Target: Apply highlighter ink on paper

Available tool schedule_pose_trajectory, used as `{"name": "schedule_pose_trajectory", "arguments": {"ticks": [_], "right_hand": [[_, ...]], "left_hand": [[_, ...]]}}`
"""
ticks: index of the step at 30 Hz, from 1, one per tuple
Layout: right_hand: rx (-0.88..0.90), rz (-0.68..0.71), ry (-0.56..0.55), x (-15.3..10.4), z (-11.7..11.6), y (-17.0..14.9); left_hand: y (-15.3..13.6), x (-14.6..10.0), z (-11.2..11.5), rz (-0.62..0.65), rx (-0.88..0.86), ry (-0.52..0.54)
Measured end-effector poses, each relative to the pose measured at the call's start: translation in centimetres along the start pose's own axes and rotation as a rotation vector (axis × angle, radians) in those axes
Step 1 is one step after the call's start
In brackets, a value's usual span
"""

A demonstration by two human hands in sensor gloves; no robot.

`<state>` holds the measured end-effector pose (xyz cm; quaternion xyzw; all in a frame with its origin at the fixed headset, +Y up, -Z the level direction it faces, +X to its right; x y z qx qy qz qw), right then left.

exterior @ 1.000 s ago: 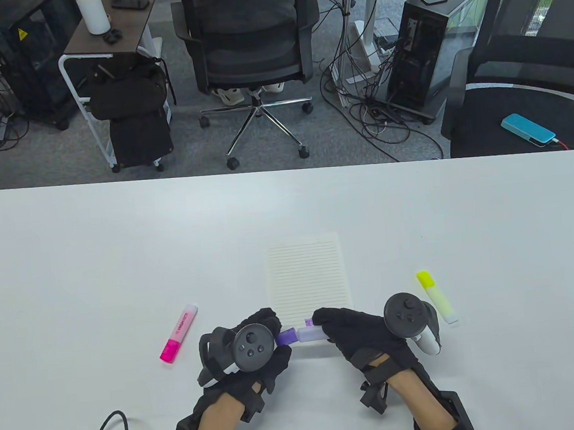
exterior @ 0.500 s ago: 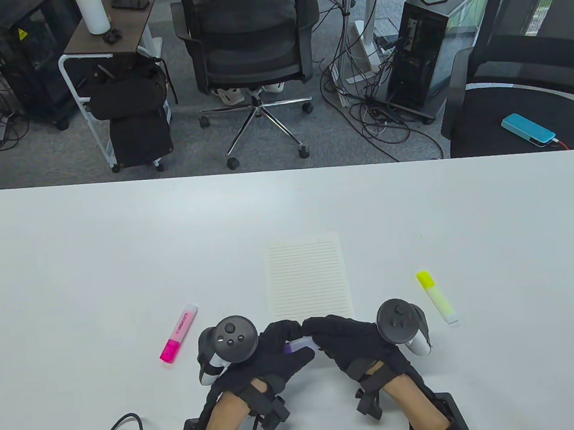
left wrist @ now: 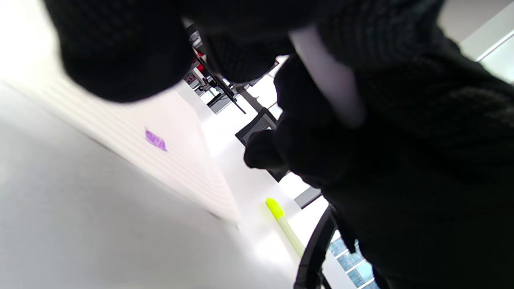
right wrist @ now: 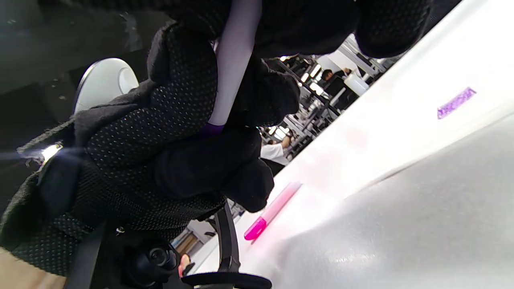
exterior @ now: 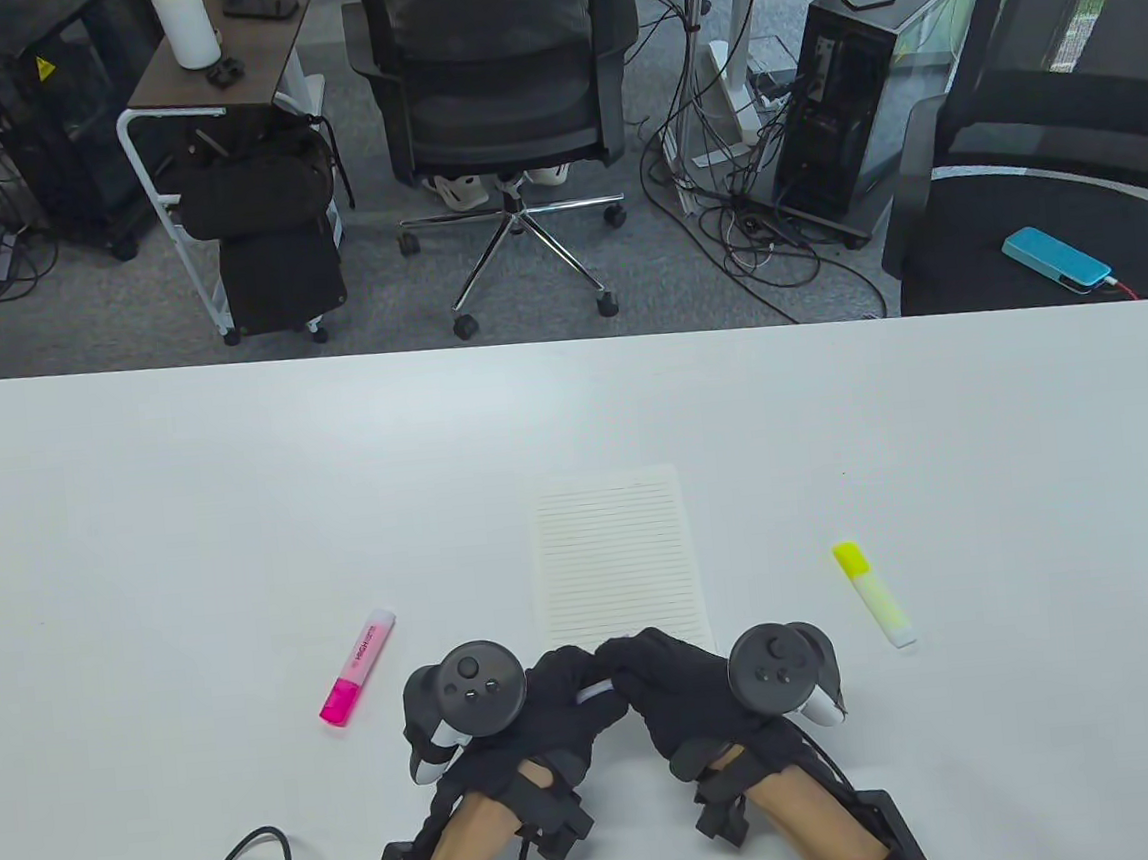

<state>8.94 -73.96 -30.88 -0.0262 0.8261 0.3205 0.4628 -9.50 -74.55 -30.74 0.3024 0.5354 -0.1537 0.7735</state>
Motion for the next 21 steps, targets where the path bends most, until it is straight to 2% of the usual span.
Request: {"name": "schedule_pose_trajectory", "arguments": {"ticks": [6,8,11,13,16,21], "right_hand": [[-0.072,0.03,-0.029,0.1,1.3,1.3],[-0.091,0.034,-0.038,0.0,1.8,1.2],[-0.036,0.008,-0.075,-0.2,2.3,0.2],[0.005,-0.029,-0.109,-0.5,2.9,-1.0],[0.042,-0.044,-0.116,-0.7,3.4,-1.6],[0.092,-0.054,-0.118,-0.7,3.5,-2.0]], "left_hand": [[0.8,0.1,-0.4,0.06,-0.02,0.067],[1.1,0.1,-0.8,0.061,0.054,0.052],[0.9,-0.4,-1.9,0.02,0.199,0.132],[0.0,-0.8,-2.9,-0.079,0.34,0.196],[-1.4,-1.1,-4.1,-0.251,0.53,0.228],[-4.4,-1.7,-5.3,-0.538,0.591,0.209]]}}
Point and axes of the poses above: the tracker on the back of each hand, its own y axis roughly to the thumb side, its own x axis roughly from the wrist to the fingertips, z = x × y, the point moved 3 cm from there along x, roughly from the wrist to the fingertips, and after that the axes turned 2 degrees about x, right-handed, at the moved point
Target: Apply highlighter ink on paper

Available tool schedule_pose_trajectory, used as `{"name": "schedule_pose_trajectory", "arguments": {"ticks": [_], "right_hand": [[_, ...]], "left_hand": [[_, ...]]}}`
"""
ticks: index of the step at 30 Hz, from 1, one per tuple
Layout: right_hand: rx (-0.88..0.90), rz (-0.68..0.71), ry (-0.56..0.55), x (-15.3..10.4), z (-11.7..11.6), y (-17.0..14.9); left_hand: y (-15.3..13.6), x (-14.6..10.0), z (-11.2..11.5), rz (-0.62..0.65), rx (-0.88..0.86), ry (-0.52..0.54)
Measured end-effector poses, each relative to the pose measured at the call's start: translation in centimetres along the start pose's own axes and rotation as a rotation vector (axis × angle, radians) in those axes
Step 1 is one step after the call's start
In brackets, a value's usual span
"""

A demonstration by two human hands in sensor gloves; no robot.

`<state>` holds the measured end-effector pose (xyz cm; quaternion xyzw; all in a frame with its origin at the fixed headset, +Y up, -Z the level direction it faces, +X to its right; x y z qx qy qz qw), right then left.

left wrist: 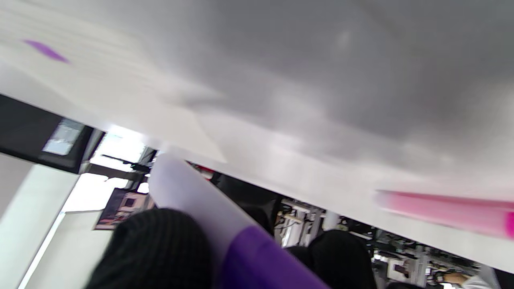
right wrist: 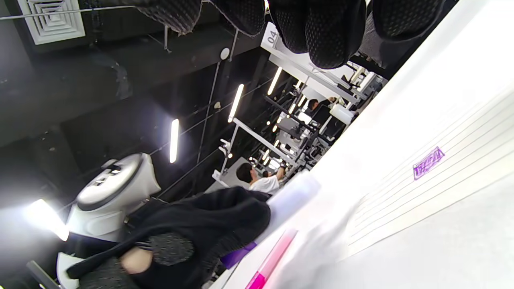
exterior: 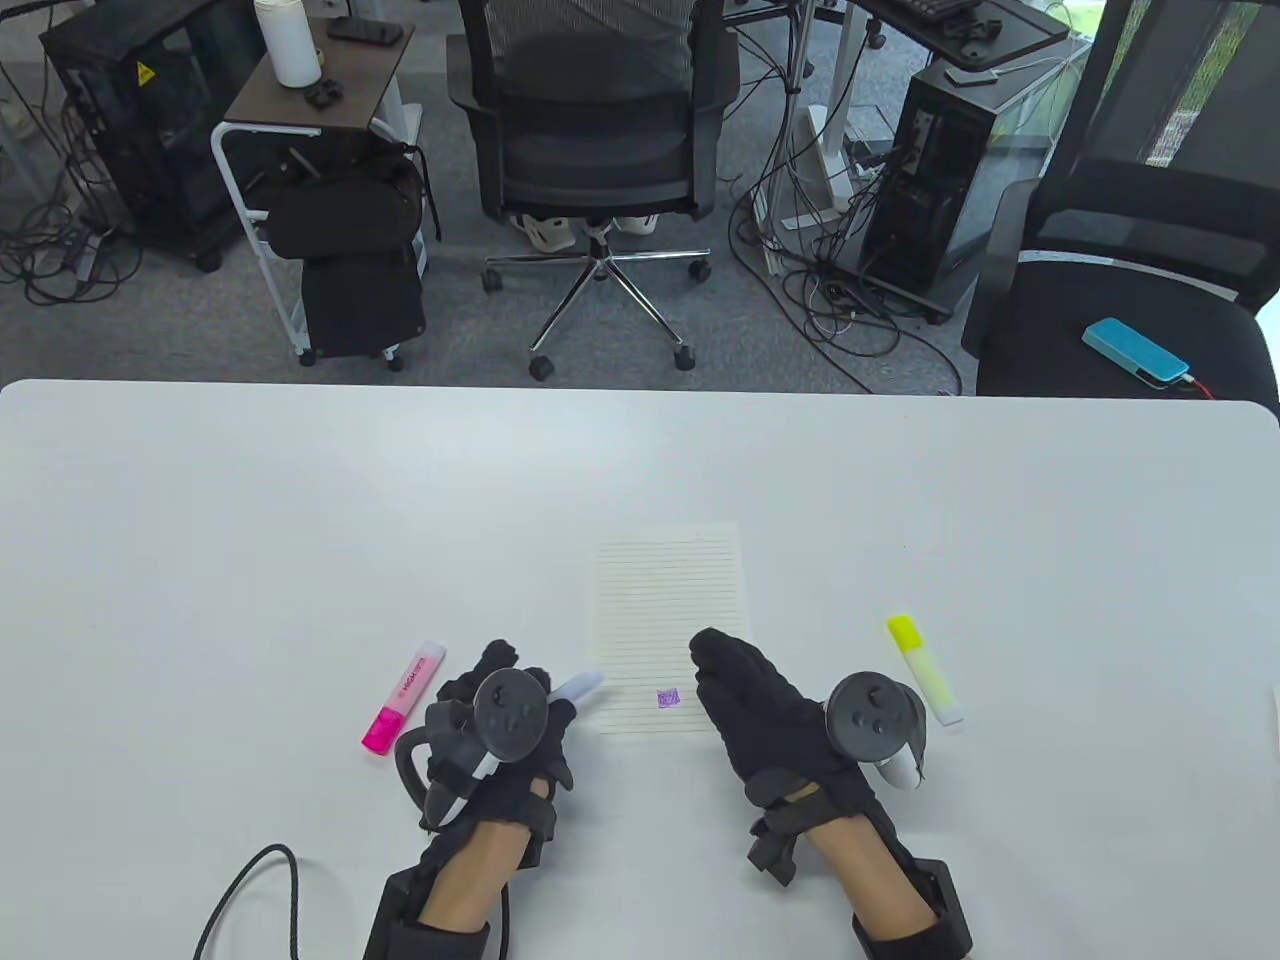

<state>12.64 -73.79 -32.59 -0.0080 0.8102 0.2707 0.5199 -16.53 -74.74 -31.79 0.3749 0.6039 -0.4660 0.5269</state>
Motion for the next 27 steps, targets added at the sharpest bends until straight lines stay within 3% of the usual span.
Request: {"name": "schedule_pose_trajectory", "arguments": {"ticks": [4,10,16,21,27], "right_hand": [[-0.011,-0.003,0.031,0.0,-0.5,-0.1],[-0.012,-0.01,0.049,0.1,-0.9,-0.3],[-0.014,-0.012,0.057,0.1,-1.0,-0.3],[-0.012,-0.012,0.057,0.1,-1.0,-0.4],[-0.013,-0.014,0.067,0.1,-1.1,-0.4]], "left_hand": [[-1.8,0.7,0.6,-0.13,0.055,-0.06],[-3.2,1.3,1.2,-0.216,0.096,-0.124],[-4.7,1.5,-0.3,-0.25,0.014,-0.07],[-9.2,1.4,-3.1,-0.386,-0.087,0.013],[-14.8,2.4,-1.3,-0.556,-0.155,-0.14]]}}
Point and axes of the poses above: the tracker on the back of each hand, its own y axis roughly to the thumb side, its own x axis roughly from the wrist to the fingertips, z = x × y, the point moved 3 cm from there along x, roughly from the wrist to the fingertips, and after that the axes turned 2 degrees about x, right-handed, at the moved point
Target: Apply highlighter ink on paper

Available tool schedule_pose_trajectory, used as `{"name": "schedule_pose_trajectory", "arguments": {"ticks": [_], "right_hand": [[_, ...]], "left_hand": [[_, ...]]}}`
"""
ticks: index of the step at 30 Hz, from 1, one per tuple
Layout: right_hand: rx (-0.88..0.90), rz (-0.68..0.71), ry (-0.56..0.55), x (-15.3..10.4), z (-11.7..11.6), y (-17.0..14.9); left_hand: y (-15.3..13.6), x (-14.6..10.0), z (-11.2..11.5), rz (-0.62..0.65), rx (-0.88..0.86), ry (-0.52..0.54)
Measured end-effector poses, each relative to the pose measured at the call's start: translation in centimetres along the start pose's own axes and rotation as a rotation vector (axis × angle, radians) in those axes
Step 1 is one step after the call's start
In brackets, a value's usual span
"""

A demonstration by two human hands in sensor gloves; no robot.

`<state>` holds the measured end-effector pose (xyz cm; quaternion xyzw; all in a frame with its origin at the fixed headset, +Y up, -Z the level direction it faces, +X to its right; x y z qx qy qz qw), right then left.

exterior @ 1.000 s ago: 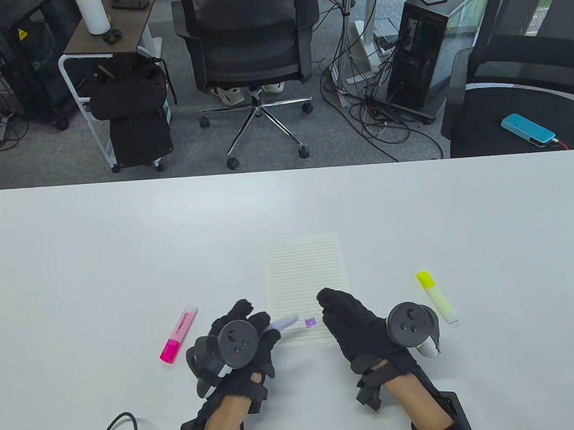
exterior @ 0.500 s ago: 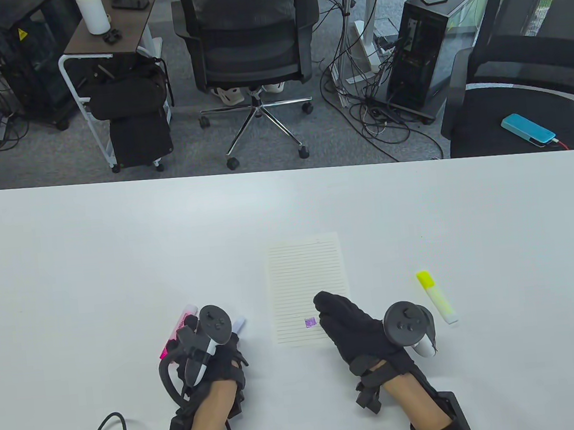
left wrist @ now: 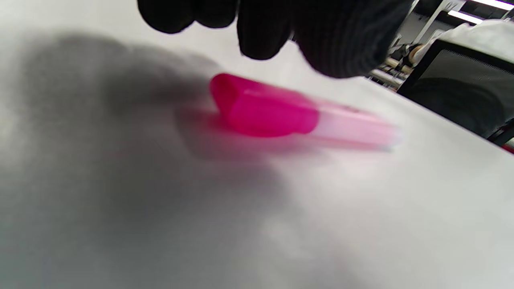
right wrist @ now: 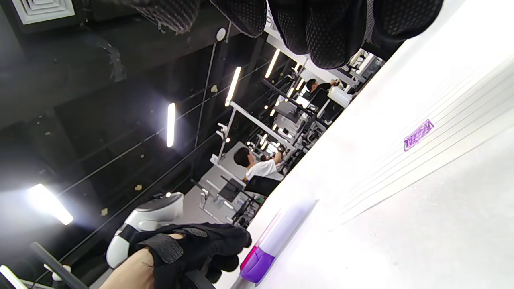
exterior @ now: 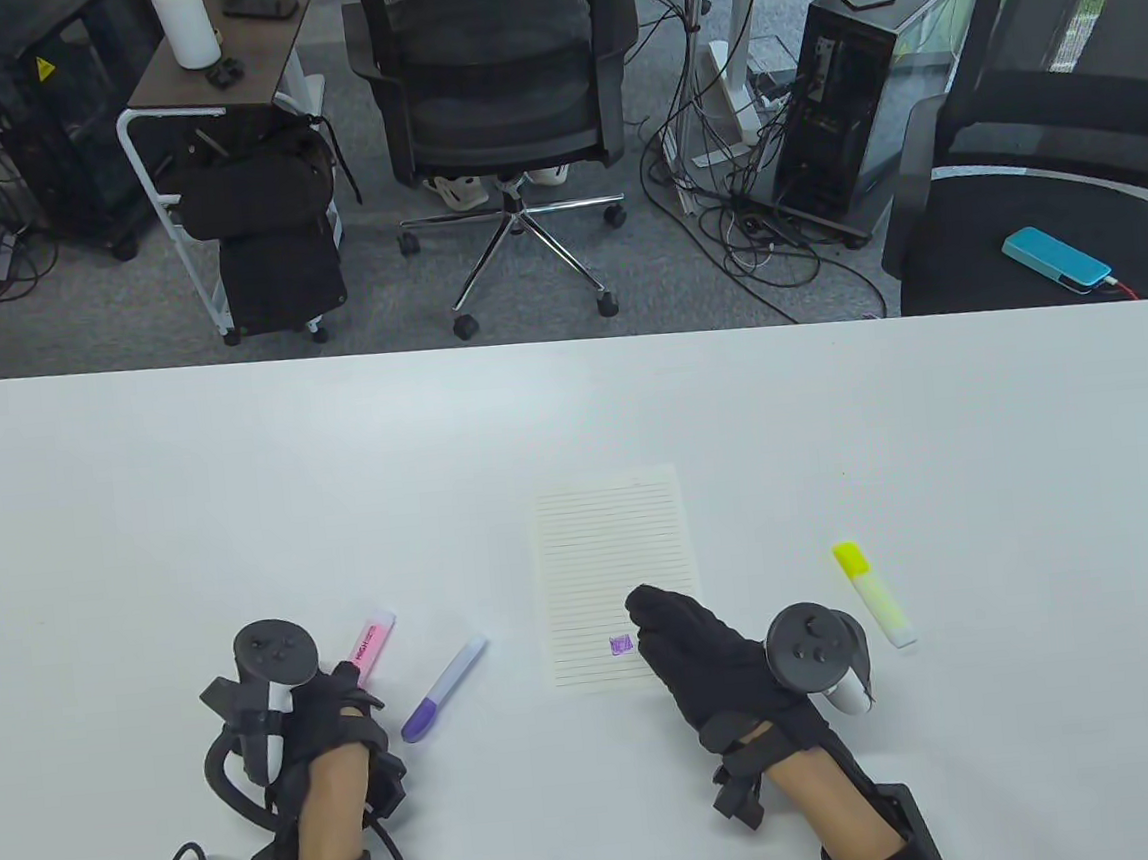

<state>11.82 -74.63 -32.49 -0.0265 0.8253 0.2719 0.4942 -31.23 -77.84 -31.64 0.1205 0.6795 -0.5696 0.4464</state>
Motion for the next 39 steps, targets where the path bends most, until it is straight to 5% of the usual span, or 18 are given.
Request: {"name": "schedule_pose_trajectory", "arguments": {"ticks": [12,17,22,26,34,39], "right_hand": [[-0.004,-0.021,0.029,0.0,-0.3,-0.1],[-0.011,-0.026,0.035,0.0,-0.4,-0.2],[-0.011,-0.023,0.025,0.1,-0.4,-0.1],[0.012,-0.004,0.018,0.1,-0.5,0.1],[-0.066,0.063,0.036,0.1,-0.6,1.2],[-0.07,0.098,0.045,0.2,-0.3,2.0]], "left_hand": [[1.9,0.7,1.3,0.101,0.138,-0.053],[2.1,-0.2,-0.1,0.131,0.049,0.071],[5.4,-4.2,-2.4,0.493,-0.177,0.134],[10.1,-8.5,-0.7,0.873,-0.181,0.033],[14.7,-15.3,3.3,1.139,-0.144,-0.013],[15.0,-15.7,4.7,1.183,-0.093,-0.053]]}}
Point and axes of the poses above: the tracker on the back of each hand, its own y axis roughly to the thumb side, its own x axis roughly from the wrist to the fingertips, z = x × y, the point moved 3 cm from there along x, roughly from the wrist to the fingertips, and after that the axes turned 2 degrees about x, right-handed, at the moved point
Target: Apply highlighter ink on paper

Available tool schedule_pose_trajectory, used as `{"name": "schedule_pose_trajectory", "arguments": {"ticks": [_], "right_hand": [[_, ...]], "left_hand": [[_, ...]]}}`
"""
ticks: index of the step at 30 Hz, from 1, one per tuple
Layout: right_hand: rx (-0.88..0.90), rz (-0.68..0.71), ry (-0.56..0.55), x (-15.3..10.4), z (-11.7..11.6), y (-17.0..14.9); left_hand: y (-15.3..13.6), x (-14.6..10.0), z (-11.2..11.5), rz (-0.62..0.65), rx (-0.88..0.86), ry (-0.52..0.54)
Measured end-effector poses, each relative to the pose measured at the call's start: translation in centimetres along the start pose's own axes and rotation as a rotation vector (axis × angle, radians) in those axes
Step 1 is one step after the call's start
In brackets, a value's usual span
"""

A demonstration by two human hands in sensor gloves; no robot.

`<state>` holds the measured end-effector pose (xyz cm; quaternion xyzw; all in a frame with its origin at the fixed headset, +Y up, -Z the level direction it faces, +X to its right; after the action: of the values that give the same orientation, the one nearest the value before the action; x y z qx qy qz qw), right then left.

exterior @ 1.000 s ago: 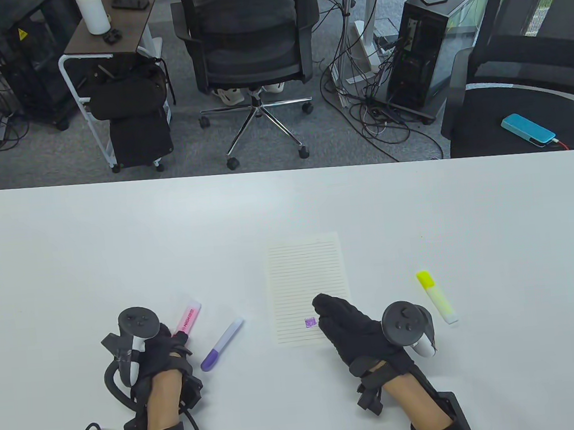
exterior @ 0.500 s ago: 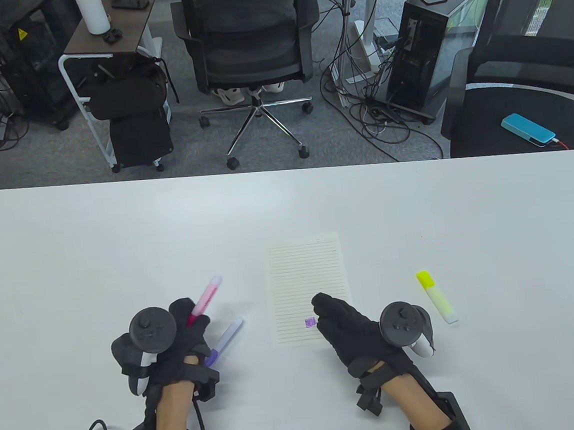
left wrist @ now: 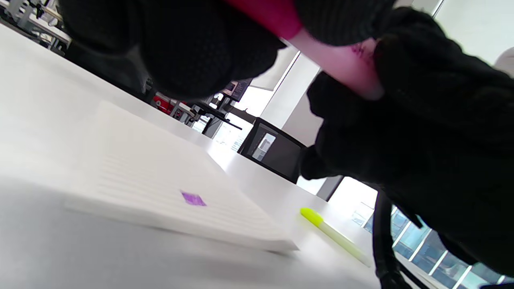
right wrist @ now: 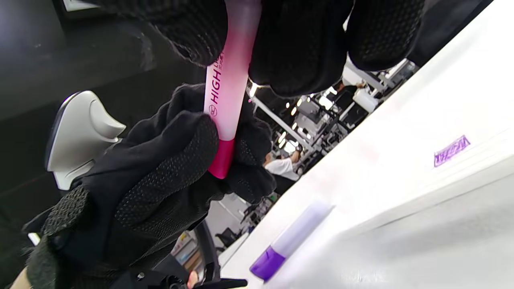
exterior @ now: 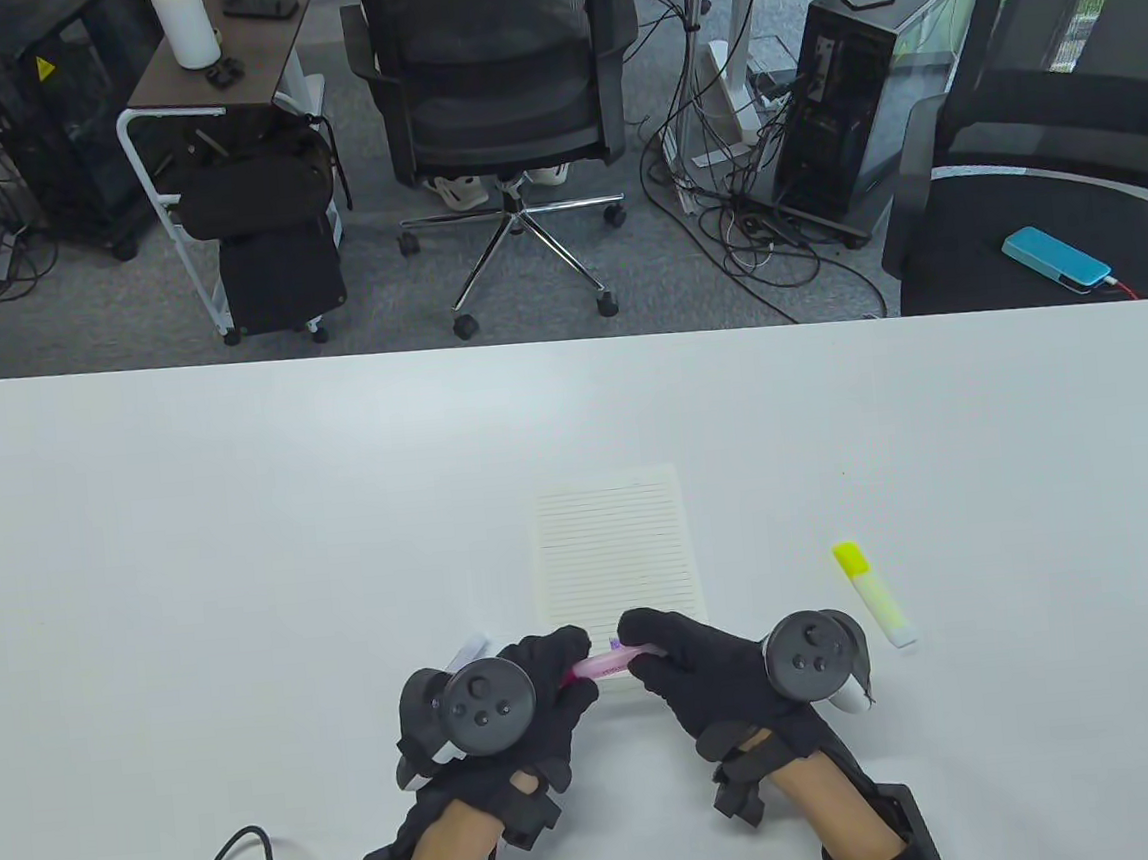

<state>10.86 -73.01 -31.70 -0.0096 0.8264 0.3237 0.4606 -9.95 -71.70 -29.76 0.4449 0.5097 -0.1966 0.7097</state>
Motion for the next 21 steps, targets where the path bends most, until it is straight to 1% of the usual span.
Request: {"name": "schedule_pose_trajectory", "arguments": {"ticks": [3,6,9,11,14,15,16,17,18,19,20,21], "right_hand": [[-0.027,-0.002,0.059,0.2,-0.8,0.2],[-0.019,-0.002,0.065,0.2,-1.1,0.2],[0.013,0.01,0.056,0.2,-0.9,0.3],[0.07,0.018,0.044,0.2,-0.9,0.4],[0.105,0.038,0.042,0.2,-0.8,0.6],[0.129,0.059,0.042,0.2,-0.7,0.8],[0.133,0.07,0.026,0.2,-0.2,0.8],[0.109,0.113,0.031,0.2,-0.3,1.4],[0.077,0.114,0.038,0.1,-0.1,1.6],[0.073,0.132,0.02,0.1,0.2,1.9],[0.081,0.136,0.016,0.1,0.3,2.1],[0.085,0.135,0.011,0.1,0.4,2.1]], "left_hand": [[0.1,0.1,0.6,0.022,-0.022,-0.029],[0.3,0.1,1.1,0.039,0.005,-0.064],[-0.1,0.3,1.1,0.05,-0.084,-0.065],[-0.2,0.4,0.6,0.061,-0.142,-0.039],[0.0,0.4,-0.2,0.077,-0.141,-0.018],[0.0,0.4,-0.5,0.082,-0.169,-0.013],[-0.6,0.8,-1.5,0.063,-0.178,0.017],[-0.6,0.6,-1.0,0.111,-0.235,0.009],[-0.8,0.3,-0.8,0.071,-0.303,0.013],[-0.7,0.3,-1.1,0.103,-0.291,0.035],[-0.7,0.1,-1.4,0.112,-0.253,0.094],[-0.7,0.1,-1.5,0.1,-0.245,0.122]]}}
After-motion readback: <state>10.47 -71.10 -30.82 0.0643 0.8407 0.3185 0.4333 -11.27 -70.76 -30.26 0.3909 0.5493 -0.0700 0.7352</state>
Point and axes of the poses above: the tracker on the back of each hand, its own y axis roughly to the thumb side, its own x axis roughly from the wrist to the fingertips, z = x × y, the point moved 3 cm from there along x, roughly from the wrist to the fingertips, and after that the axes turned 2 degrees about x, right-handed, at the moved point
